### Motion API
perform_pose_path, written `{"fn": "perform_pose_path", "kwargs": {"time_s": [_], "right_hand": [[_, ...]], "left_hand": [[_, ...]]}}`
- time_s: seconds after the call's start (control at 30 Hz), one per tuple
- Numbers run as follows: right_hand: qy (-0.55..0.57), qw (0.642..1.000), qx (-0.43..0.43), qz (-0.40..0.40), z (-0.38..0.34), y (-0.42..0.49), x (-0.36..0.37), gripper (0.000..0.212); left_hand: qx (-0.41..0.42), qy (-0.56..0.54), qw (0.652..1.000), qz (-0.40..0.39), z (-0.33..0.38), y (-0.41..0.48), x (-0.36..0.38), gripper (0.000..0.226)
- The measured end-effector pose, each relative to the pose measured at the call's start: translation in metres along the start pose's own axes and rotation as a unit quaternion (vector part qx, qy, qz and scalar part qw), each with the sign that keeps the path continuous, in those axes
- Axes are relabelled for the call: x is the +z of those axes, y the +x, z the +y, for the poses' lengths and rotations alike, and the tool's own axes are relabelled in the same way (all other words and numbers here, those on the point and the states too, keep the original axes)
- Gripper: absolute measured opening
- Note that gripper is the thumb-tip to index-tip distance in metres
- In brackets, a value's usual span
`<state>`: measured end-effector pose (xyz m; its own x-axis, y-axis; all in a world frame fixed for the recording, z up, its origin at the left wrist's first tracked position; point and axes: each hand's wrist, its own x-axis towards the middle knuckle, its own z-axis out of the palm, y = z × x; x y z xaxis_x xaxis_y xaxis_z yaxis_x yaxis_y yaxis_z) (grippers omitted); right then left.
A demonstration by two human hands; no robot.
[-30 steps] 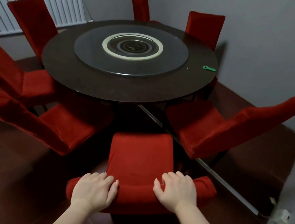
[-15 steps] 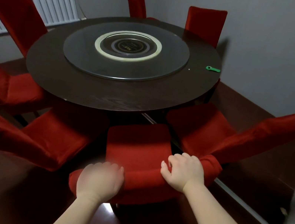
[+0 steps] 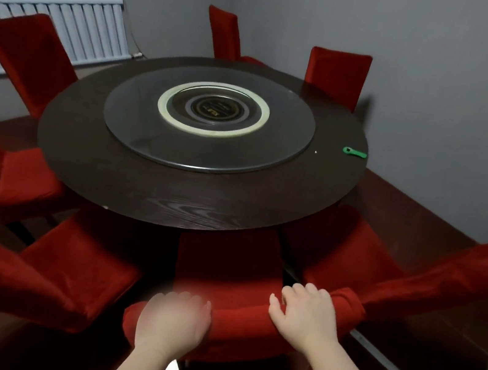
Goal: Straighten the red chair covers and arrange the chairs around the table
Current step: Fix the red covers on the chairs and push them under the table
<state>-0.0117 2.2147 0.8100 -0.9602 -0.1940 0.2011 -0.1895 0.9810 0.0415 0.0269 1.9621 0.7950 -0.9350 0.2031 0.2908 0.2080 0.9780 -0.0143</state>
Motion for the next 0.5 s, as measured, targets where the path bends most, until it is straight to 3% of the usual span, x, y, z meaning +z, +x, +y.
{"fn": "perform_pose_path", "kwargs": {"time_s": [0.13, 0.23, 0.33, 0.5], "right_hand": [[-0.017, 0.993, 0.002, -0.116, -0.001, -0.002, -0.015, 0.061], [-0.009, 0.982, -0.026, -0.186, 0.012, -0.005, -0.034, 0.07], [-0.005, 0.98, -0.022, -0.195, 0.037, -0.006, -0.06, 0.069], [0.006, 0.989, -0.003, -0.15, 0.091, -0.015, -0.11, 0.067]], "left_hand": [[-0.019, -0.033, 0.996, -0.085, -0.005, 0.001, -0.002, 0.045], [-0.101, -0.07, 0.976, -0.181, -0.006, 0.011, -0.007, 0.056], [-0.114, -0.148, 0.958, -0.219, 0.004, 0.039, -0.018, 0.051], [-0.009, -0.176, 0.96, -0.217, 0.074, 0.101, -0.061, 0.05]]}}
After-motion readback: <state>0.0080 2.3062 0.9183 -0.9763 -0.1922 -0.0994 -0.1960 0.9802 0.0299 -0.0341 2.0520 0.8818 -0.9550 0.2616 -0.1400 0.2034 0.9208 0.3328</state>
